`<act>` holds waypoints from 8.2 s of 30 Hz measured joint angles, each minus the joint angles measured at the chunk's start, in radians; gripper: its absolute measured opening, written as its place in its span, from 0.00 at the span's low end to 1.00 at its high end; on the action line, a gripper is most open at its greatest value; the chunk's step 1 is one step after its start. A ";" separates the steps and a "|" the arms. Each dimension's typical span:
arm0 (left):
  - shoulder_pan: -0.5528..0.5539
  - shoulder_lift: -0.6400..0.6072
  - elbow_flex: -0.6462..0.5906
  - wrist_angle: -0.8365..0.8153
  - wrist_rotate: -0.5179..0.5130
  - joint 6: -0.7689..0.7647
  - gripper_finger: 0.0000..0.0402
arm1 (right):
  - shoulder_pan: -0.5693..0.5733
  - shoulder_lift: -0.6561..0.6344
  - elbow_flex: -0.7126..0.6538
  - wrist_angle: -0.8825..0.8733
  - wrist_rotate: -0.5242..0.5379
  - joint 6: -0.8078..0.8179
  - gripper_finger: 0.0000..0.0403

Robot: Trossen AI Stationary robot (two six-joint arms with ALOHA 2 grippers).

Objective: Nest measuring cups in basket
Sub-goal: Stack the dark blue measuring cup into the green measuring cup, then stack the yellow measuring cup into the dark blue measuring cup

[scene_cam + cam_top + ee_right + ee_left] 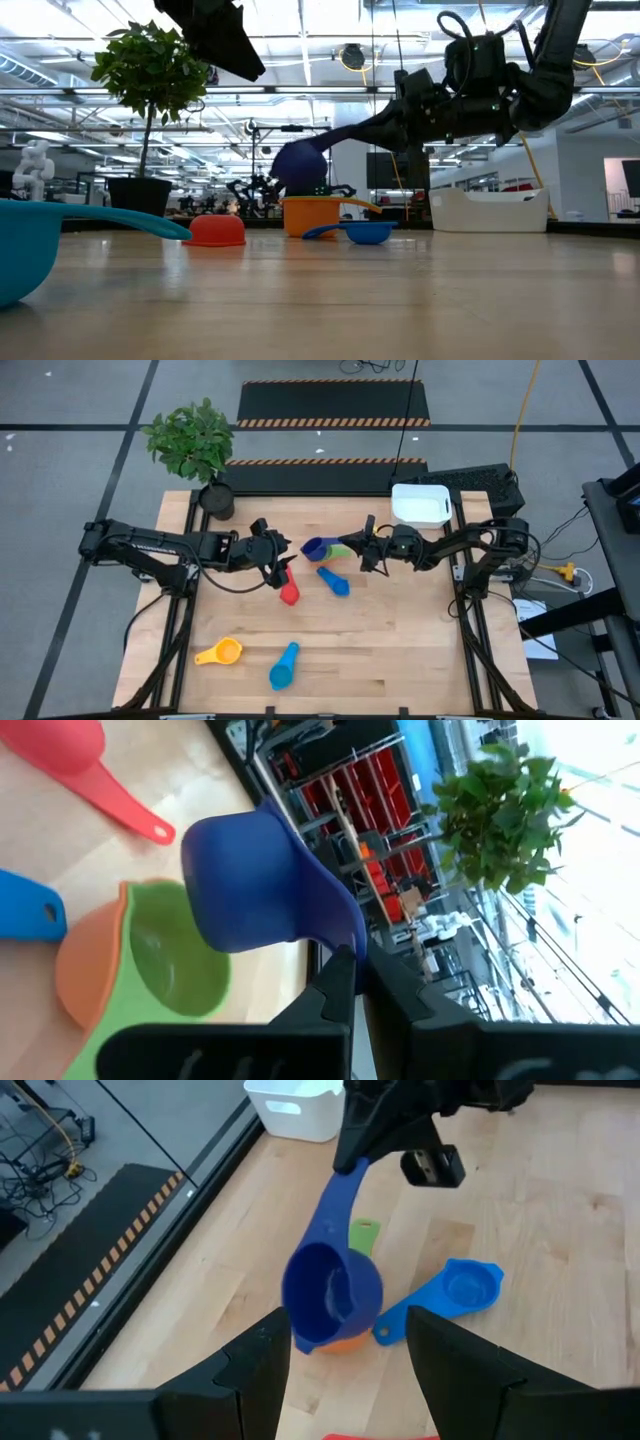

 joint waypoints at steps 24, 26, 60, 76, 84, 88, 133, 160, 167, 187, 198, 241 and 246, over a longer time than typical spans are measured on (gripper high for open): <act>0.000 0.000 0.000 -0.001 0.001 0.002 0.50 | -0.026 0.026 0.000 -0.034 -0.001 0.063 0.06; 0.000 0.000 0.000 -0.001 0.001 0.002 0.50 | -0.026 0.026 0.000 -0.038 -0.001 0.063 0.09; 0.000 0.000 0.000 -0.005 0.003 -0.005 0.50 | -0.045 0.018 0.000 -0.108 -0.002 0.224 0.28; 0.000 0.000 0.000 -0.004 0.003 -0.009 0.50 | -0.088 -0.133 0.000 -0.324 -0.105 0.421 0.28; 0.000 0.000 0.000 -0.001 0.003 -0.013 0.50 | -0.114 -0.178 0.000 -0.411 -0.099 0.483 0.28; 0.000 0.000 0.000 -0.001 0.003 -0.012 0.50 | -0.117 -0.183 0.000 -0.436 0.009 0.498 0.28; 0.000 0.000 0.000 0.008 0.002 -0.008 0.50 | 0.001 -0.182 0.340 -1.109 -0.054 0.919 0.55; 0.000 0.000 0.000 0.007 0.002 -0.004 0.50 | 0.019 0.036 0.388 -1.086 -0.002 0.871 0.80; 0.000 0.000 0.000 0.007 0.002 -0.001 0.50 | -0.002 0.066 0.387 -1.075 -0.001 0.845 0.80; 0.000 0.000 0.000 0.004 0.002 0.002 0.50 | -0.007 0.067 0.387 -1.078 -0.055 0.848 0.46; 0.000 0.000 0.000 0.004 0.002 0.002 0.50 | -0.007 0.067 0.387 -1.078 -0.052 0.845 0.36; -0.387 0.001 0.082 -0.388 0.000 -0.454 0.50 | 0.034 -0.260 0.387 -1.228 -0.047 0.889 0.47; -0.423 0.001 0.019 -0.421 0.063 -0.611 0.50 | 0.043 -0.287 0.386 -1.234 -0.048 0.890 0.47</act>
